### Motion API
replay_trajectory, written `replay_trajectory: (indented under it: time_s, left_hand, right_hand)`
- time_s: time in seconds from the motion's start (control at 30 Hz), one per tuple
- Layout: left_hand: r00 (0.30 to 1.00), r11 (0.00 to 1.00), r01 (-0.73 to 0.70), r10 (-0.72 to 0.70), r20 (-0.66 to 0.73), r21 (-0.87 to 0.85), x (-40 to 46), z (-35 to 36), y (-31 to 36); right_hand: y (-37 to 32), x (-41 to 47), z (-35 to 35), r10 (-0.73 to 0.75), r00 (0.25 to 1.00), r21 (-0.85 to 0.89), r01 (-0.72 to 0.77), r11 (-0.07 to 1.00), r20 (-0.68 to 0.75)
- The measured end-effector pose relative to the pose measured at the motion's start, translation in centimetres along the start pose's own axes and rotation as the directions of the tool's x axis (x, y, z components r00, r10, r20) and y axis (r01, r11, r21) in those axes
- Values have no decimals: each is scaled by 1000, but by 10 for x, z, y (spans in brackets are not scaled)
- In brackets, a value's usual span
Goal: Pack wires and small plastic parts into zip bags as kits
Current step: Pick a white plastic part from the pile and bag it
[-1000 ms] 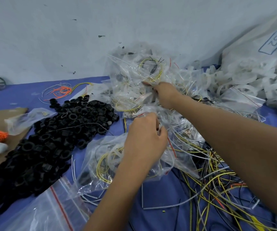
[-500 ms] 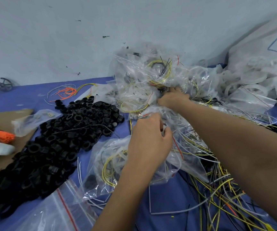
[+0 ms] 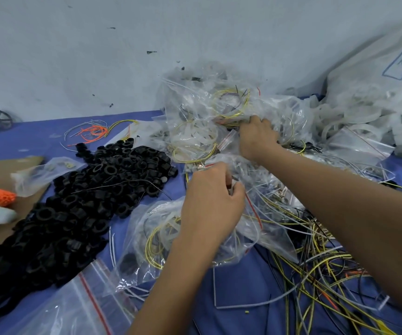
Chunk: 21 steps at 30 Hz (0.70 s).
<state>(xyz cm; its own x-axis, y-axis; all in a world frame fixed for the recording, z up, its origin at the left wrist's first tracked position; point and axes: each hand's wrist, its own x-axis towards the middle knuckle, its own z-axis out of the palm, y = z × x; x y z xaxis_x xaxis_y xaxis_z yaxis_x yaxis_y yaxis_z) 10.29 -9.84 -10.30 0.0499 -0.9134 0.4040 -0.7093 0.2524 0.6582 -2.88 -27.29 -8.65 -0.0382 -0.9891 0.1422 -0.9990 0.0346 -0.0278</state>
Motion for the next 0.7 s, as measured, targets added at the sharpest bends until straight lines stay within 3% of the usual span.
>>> replay_trajectory:
  time_s: [0.13, 0.3, 0.37, 0.47, 0.53, 0.6, 0.7]
  left_hand:
    - [996, 996, 55, -50, 67, -72, 5, -11, 1]
    - [931, 935, 266, -186, 314, -235, 9, -34, 3]
    - [898, 890, 348, -224, 379, -296, 10, -43, 4]
    - [875, 855, 402, -252, 415, -329, 11, -52, 4]
    - [871, 838, 421, -268, 411, -346, 11, -55, 3]
    - [876, 831, 425, -278, 393, -360, 11, -57, 4]
    - [891, 836, 405, -270, 365, -370, 10, -56, 9]
  right_hand:
    - [11, -16, -4, -87, 985, 14, 90, 996, -146]
    - [28, -51, -10, -130, 920, 9, 144, 990, -370]
    - [35, -68, -15, -89, 868, 123, 169, 978, -488]
    - [43, -100, -25, 93, 761, 392, 222, 893, -642]
    - [42, -123, -32, 261, 752, 640, 264, 722, -605]
    - [38, -148, -37, 396, 817, 880, 257, 400, -419]
    - [29, -188, -31, 313, 941, 985, 157, -75, -126]
